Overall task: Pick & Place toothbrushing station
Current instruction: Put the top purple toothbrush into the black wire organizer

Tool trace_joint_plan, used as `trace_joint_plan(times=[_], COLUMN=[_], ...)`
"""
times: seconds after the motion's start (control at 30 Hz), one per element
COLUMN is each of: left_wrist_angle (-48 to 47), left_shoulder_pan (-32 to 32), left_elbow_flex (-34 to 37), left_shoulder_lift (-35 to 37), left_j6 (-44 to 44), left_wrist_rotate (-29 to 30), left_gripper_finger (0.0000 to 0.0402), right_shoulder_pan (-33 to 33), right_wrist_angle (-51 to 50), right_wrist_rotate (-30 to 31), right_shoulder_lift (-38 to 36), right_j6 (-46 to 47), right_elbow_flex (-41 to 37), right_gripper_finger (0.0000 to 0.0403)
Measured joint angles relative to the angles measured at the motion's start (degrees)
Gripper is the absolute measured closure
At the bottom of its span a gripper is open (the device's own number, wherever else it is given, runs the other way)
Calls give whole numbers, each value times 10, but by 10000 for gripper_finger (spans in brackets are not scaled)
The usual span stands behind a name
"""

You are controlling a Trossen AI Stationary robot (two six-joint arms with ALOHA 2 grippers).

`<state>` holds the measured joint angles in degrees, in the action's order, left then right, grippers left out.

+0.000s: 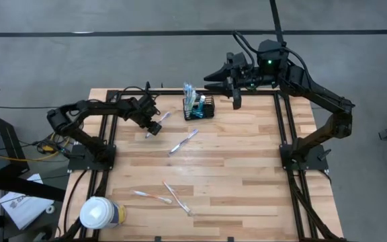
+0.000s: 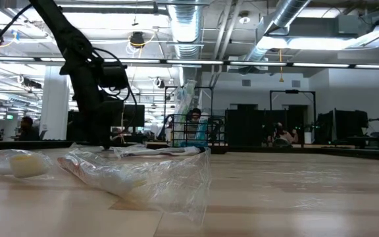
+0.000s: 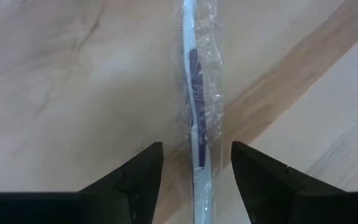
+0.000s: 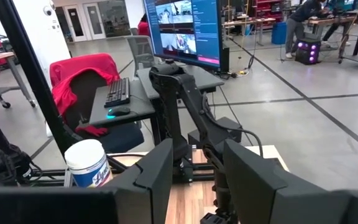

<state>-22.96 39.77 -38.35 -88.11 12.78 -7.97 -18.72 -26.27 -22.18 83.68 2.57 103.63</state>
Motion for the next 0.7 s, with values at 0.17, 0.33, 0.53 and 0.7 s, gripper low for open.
trace_joint_plan(times=[0.17,0.33,0.53,0.7], left_wrist_angle=[0,7,69,180], left_shoulder_pan=[1,2,5,17], left_elbow_flex=[1,1,4,3], left_shoulder_lift=[-1,-2,20,99], left_j6=[-2,-1,23,89], left_wrist_rotate=[0,-9,-84,-99], left_gripper_finger=[295,384,389,390], right_shoulder_pan=[0,0,-1,-1], right_wrist_angle=[2,10,29,28], right_wrist_rotate=[0,0,1,3], right_shoulder_lift=[0,0,0,0], right_j6=[0,0,0,0], right_elbow_flex=[0,0,0,0], right_gripper_finger=[269,269,269,269])
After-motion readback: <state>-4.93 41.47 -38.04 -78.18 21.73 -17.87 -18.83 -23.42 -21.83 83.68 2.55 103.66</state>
